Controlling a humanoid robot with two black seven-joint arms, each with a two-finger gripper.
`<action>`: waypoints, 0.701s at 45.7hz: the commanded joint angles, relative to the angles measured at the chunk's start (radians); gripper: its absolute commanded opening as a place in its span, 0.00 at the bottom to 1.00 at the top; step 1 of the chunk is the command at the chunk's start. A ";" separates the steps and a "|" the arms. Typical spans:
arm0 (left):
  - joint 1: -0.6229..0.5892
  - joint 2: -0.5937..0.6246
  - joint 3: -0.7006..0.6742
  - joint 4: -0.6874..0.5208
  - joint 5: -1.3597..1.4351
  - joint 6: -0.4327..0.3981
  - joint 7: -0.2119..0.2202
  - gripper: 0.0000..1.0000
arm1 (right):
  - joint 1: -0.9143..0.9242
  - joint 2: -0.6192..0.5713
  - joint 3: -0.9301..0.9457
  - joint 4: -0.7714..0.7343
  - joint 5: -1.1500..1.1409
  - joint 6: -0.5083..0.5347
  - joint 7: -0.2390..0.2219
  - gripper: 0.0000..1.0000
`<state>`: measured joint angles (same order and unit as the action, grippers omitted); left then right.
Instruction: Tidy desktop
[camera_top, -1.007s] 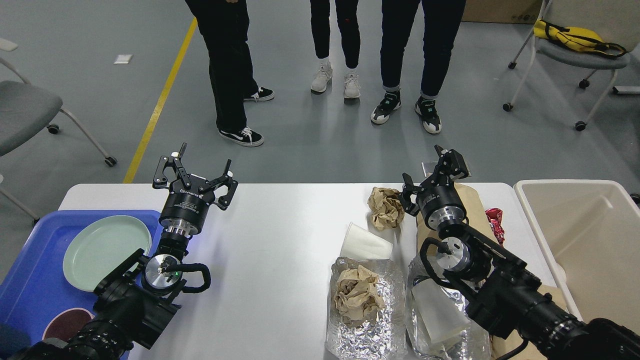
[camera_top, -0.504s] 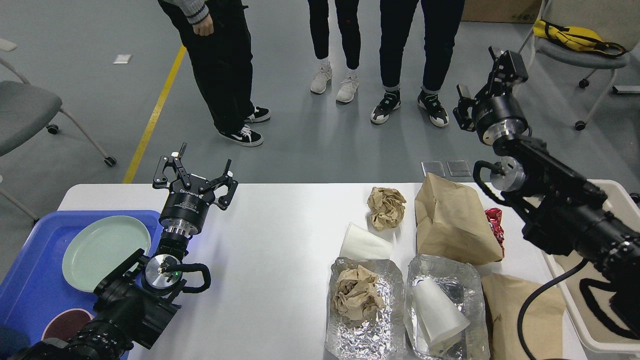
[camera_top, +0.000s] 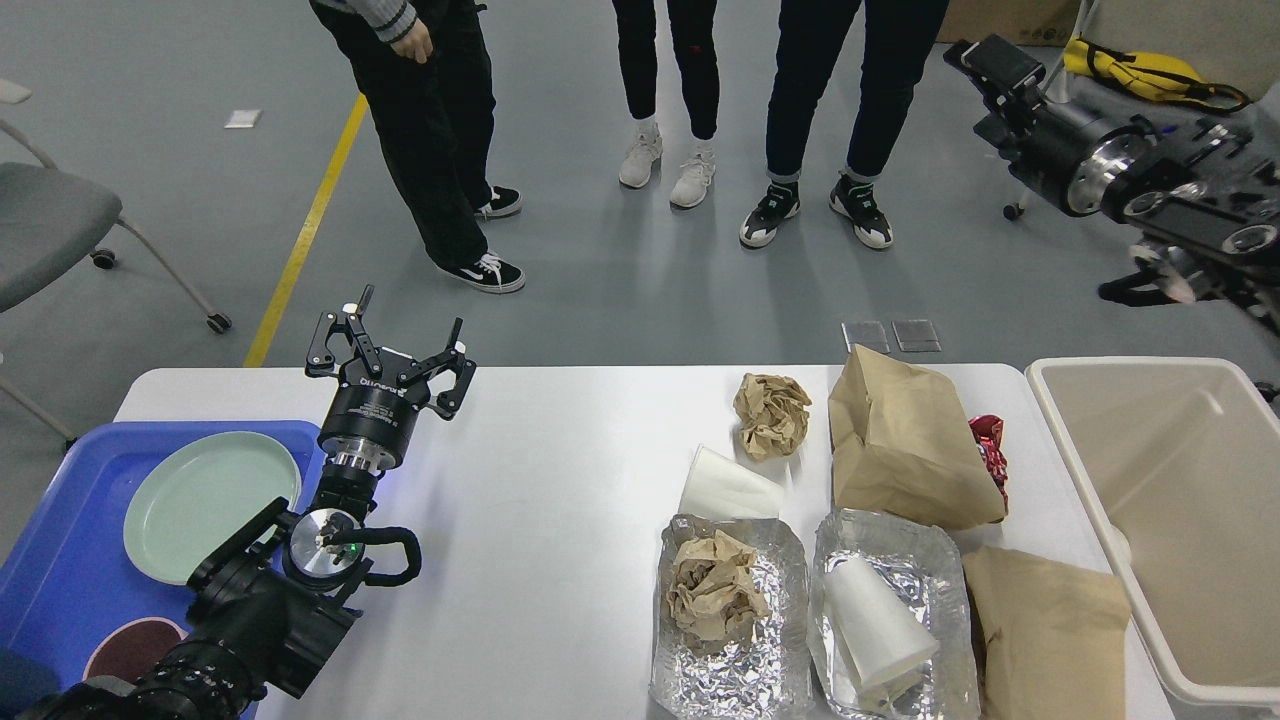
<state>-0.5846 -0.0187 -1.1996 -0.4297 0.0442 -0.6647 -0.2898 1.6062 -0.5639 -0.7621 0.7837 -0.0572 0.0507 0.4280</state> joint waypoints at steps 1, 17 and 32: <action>0.000 0.000 0.000 0.000 0.000 0.000 0.001 0.96 | 0.171 -0.008 -0.169 0.162 -0.001 0.154 0.003 1.00; 0.000 0.000 0.000 0.000 0.000 -0.001 0.001 0.96 | 0.425 0.111 -0.207 0.393 0.002 0.518 0.002 1.00; 0.000 0.000 0.000 0.000 0.000 -0.004 0.001 0.96 | 0.531 0.079 -0.261 0.695 0.002 0.709 -0.008 1.00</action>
<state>-0.5844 -0.0184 -1.1995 -0.4296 0.0446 -0.6681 -0.2884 2.1123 -0.4884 -1.0003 1.4241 -0.0551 0.7452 0.4245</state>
